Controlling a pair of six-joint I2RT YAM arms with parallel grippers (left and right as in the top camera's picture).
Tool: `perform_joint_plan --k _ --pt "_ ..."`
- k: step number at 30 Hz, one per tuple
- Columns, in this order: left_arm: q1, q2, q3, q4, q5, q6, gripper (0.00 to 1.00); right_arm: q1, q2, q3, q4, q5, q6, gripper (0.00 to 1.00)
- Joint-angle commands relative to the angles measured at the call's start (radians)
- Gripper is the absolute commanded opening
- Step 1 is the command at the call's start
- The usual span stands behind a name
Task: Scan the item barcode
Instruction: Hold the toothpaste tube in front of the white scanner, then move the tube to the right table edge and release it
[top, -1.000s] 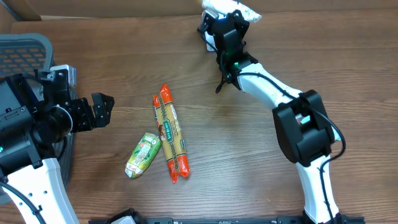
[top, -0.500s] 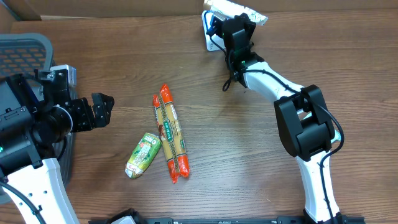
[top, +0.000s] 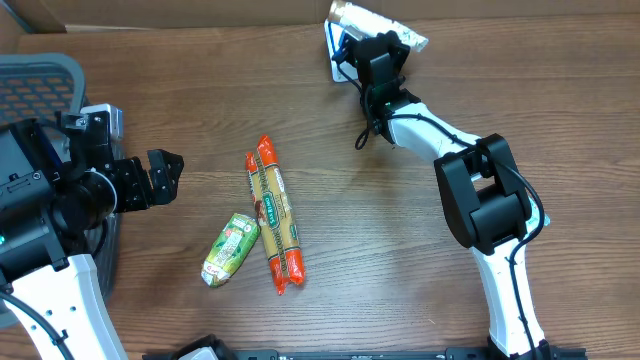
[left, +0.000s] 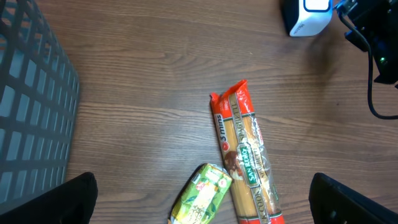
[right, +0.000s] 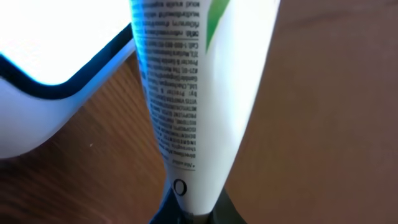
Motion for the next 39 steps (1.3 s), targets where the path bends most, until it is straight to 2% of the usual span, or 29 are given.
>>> perform_joint_plan --k 1,6,10,12,16,18,22,28,34,36,39 --pt "0.005 0.000 0.002 0.003 0.018 0.023 1.00 0.003 -0.125 0.034 -0.077 0.027 0.169 0.04" --pt "0.005 0.000 0.002 0.003 0.018 0.023 1.00 0.003 -0.312 0.035 -0.350 -0.060 0.398 0.03" --pt "0.005 0.000 0.002 0.003 0.018 0.023 0.99 -0.019 -0.547 0.034 -0.772 -0.330 0.840 0.04" --pt "0.005 0.000 0.002 0.003 0.018 0.023 1.00 -0.060 -0.635 0.034 -0.972 -0.550 1.045 0.04" --pt "0.005 0.000 0.002 0.003 0.018 0.023 1.00 -0.179 -0.692 0.034 -1.285 -0.843 1.232 0.04" --pt "0.005 0.000 0.002 0.003 0.018 0.023 0.99 -0.272 -0.686 -0.006 -1.395 -0.940 1.247 0.04" --pt "0.005 0.000 0.002 0.003 0.018 0.023 1.00 -0.394 -0.686 -0.152 -1.374 -0.985 1.247 0.04" --pt "0.005 0.000 0.002 0.003 0.018 0.023 1.00 -0.584 -0.686 -0.396 -1.184 -1.141 1.249 0.04" --pt "0.005 0.000 0.002 0.003 0.018 0.023 0.99 -0.717 -0.686 -0.518 -1.113 -1.144 1.272 0.04" --pt "0.005 0.000 0.002 0.003 0.018 0.023 0.99 -0.747 -0.686 -0.520 -1.148 -1.123 1.271 0.15" --pt "0.005 0.000 0.002 0.003 0.018 0.023 0.99 -0.762 -0.686 -0.520 -1.177 -1.123 1.268 0.37"
